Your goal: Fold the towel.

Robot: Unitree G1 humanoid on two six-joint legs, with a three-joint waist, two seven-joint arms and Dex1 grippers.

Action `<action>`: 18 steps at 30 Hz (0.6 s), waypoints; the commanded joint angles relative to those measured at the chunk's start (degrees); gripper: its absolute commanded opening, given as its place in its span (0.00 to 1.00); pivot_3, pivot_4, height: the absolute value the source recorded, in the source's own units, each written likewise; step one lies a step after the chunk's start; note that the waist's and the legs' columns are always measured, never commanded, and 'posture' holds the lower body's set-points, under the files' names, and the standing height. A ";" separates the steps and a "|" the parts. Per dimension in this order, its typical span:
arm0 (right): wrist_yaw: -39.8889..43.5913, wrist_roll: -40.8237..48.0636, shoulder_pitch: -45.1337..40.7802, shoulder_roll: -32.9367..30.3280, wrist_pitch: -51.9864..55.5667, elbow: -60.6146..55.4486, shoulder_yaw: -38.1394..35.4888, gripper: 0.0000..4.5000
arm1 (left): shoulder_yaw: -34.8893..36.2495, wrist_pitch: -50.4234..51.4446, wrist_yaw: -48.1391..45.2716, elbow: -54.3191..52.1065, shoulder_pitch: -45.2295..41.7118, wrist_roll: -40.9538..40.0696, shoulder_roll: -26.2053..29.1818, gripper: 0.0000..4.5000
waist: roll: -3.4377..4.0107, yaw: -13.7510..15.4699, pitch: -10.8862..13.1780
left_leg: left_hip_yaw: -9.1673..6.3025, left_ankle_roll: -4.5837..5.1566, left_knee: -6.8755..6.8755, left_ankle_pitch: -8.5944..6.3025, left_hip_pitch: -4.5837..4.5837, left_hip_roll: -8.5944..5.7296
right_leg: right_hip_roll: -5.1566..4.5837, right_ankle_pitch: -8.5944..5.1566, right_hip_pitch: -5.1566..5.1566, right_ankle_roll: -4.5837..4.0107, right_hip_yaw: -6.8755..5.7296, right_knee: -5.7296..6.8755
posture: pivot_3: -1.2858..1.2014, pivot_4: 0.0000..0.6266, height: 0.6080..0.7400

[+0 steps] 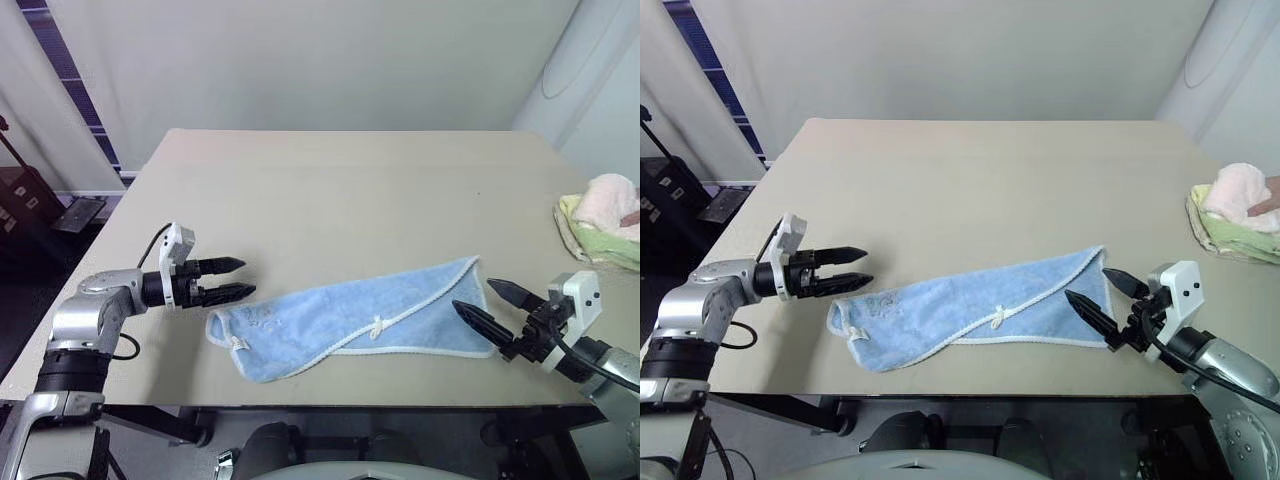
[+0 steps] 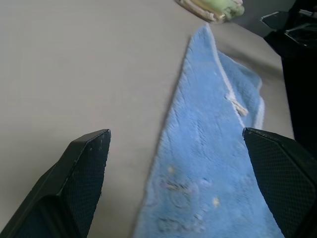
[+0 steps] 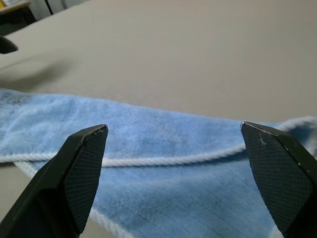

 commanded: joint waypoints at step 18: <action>-4.66 -20.05 -20.31 -5.84 -5.99 26.69 11.03 1.00 | -1.61 -3.23 1.53 -1.79 -2.73 0.37 -4.48 1.00 | 0.01 -0.15 0.00 | 0.07 0.01 0.27 0.01 -0.01 0.03 | 0.01 0.15 0.03 -0.02 -0.01 0.02 | 0.52 0.00 0.82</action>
